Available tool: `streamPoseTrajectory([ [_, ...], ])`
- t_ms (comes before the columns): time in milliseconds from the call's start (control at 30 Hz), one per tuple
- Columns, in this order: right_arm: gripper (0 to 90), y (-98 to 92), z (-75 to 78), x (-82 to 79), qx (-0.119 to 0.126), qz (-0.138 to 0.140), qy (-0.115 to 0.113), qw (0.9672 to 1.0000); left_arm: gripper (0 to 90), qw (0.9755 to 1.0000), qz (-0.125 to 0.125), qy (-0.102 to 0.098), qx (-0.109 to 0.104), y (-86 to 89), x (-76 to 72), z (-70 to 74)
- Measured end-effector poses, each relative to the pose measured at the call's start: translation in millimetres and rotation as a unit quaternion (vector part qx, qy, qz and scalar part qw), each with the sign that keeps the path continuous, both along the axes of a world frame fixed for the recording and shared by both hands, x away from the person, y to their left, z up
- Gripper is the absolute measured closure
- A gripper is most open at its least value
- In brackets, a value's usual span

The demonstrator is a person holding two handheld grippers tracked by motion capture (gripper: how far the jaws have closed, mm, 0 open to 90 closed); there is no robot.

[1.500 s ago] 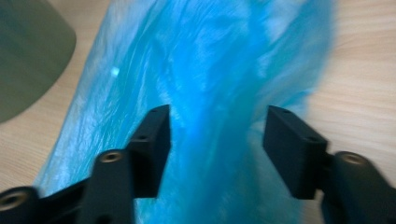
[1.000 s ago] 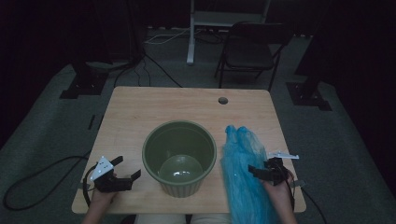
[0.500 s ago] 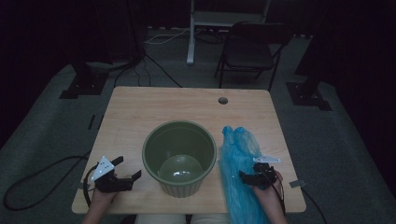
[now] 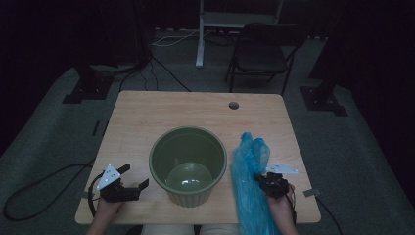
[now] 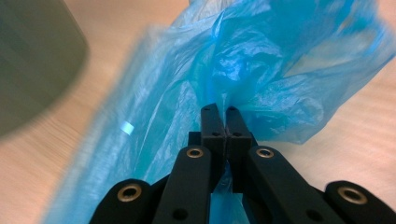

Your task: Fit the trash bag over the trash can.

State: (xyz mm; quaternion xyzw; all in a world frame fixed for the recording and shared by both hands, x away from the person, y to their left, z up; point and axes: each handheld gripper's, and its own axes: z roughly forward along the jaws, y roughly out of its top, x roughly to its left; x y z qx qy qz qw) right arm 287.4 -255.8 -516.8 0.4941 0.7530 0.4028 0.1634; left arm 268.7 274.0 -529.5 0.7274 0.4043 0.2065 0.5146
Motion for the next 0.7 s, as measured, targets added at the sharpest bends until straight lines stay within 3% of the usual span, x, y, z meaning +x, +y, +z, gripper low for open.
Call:
streamPoseTrajectory([
  [67, 90.0, -4.2, 7.7, -1.4, 0.012, -0.005, -0.01, 0.9999, 0.2, 1.0, 0.0, 0.002, 0.001, -0.6, 0.3, -0.2],
  [100, 90.0, -12.8, 23.7, -4.6, 0.039, -0.016, -0.032, 0.9986, 0.2, 1.0, -0.002, 0.001, 0.002, -2.0, 0.1, -0.2],
  [133, 90.0, -12.8, 23.7, -4.6, 0.039, -0.016, -0.032, 0.9986, 0.2, 1.0, -0.002, 0.001, 0.002, -2.0, 0.1, -0.2],
  [200, 90.0, -24.2, 47.9, -8.7, 0.067, -0.026, -0.068, 0.9951, 0.2, 1.0, -0.009, -0.002, -0.001, -3.2, 0.0, 0.2],
  [333, 90.0, -35.2, 82.6, -14.5, 0.088, -0.036, -0.115, 0.9888, 0.2, 0.9999, -0.011, 0.001, -0.001, -5.2, 3.2, 0.3],
  [467, 90.0, -42.2, 119.0, -19.1, 0.11, -0.044, -0.164, 0.9794, 0.2, 0.9998, -0.016, 0.003, 0.007, -8.6, 7.2, -0.1],
  [567, 90.0, -43.1, 147.4, -20.4, 0.121, -0.045, -0.201, 0.9711, 0.2, 0.9998, -0.019, 0.004, 0.007, -10.8, 10.5, 0.5],
  [700, 90.0, -39.5, 180.6, -17.7, 0.135, -0.044, -0.245, 0.9592, 0.2, 0.9994, -0.027, 0.007, 0.022, -15.2, 14.6, 1.8],
])
